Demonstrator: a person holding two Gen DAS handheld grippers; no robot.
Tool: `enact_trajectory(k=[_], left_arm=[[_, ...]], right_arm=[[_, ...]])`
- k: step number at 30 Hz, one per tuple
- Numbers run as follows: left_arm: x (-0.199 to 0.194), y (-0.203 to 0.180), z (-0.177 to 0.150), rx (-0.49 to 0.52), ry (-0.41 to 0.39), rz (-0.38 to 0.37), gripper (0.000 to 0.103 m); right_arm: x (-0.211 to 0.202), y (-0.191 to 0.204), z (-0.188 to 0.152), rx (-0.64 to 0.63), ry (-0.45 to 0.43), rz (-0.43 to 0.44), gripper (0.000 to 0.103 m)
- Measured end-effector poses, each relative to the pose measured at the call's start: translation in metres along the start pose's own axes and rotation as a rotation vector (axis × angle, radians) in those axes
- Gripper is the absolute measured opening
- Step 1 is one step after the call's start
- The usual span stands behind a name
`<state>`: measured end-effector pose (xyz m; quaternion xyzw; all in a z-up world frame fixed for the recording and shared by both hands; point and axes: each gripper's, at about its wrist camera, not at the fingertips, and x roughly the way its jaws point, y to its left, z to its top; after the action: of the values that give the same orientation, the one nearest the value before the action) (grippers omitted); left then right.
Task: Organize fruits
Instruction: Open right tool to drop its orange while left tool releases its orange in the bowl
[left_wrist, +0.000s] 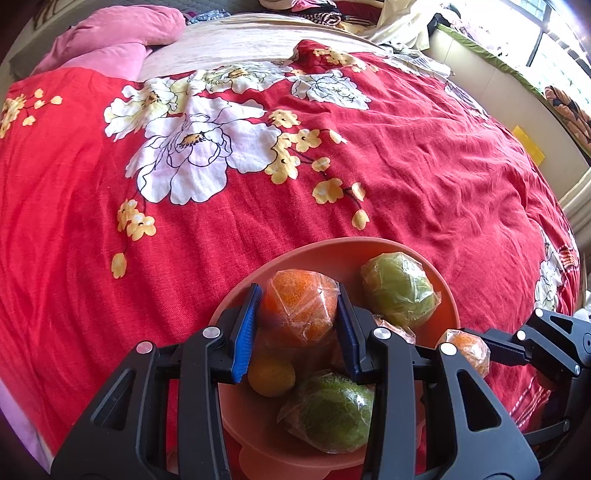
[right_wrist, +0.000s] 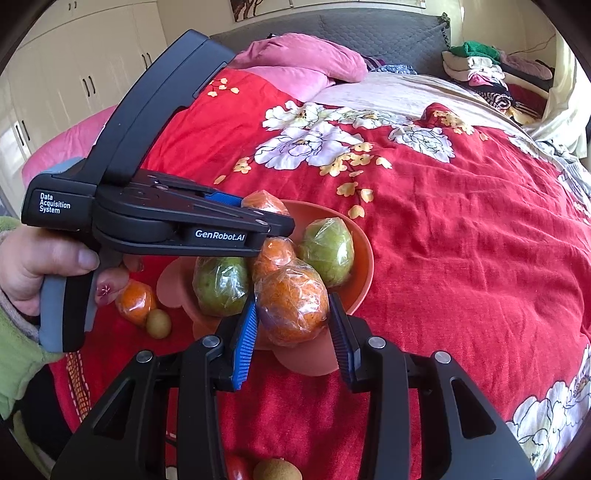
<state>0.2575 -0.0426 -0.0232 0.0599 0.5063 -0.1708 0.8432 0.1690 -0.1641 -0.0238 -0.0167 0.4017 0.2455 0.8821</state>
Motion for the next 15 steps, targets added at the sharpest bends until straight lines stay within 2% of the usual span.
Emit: enact_trajectory(k=[4, 15], left_arm=[[0.001, -0.001, 0.0, 0.003, 0.0, 0.002, 0.031], [0.001, -0.001, 0.0, -0.005, -0.003, 0.0, 0.031]], right_arm=[[-0.002, 0.0, -0.002, 0.004, -0.008, -0.002, 0.037], [-0.015, -0.007, -0.004, 0.034, -0.026, -0.002, 0.048]])
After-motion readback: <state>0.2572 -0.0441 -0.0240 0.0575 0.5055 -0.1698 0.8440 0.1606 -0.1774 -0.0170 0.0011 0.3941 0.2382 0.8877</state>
